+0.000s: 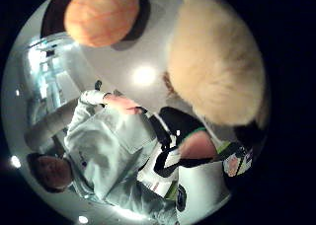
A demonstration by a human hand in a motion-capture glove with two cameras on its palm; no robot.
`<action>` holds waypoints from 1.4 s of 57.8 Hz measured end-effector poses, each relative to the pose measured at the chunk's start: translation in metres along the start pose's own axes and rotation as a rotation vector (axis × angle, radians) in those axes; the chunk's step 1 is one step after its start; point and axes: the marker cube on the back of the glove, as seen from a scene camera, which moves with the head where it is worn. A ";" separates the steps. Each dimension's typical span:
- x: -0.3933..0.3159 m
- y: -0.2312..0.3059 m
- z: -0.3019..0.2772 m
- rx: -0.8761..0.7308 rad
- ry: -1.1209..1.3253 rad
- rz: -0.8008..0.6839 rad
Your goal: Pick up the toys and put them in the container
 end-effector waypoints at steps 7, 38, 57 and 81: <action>0.008 -0.015 -0.004 0.200 -0.011 -0.049; -0.010 -0.047 -0.027 0.086 -0.231 -0.052; -0.065 -0.064 -0.182 0.303 -0.142 -0.114; -0.120 -0.185 -0.362 0.892 -0.044 -0.079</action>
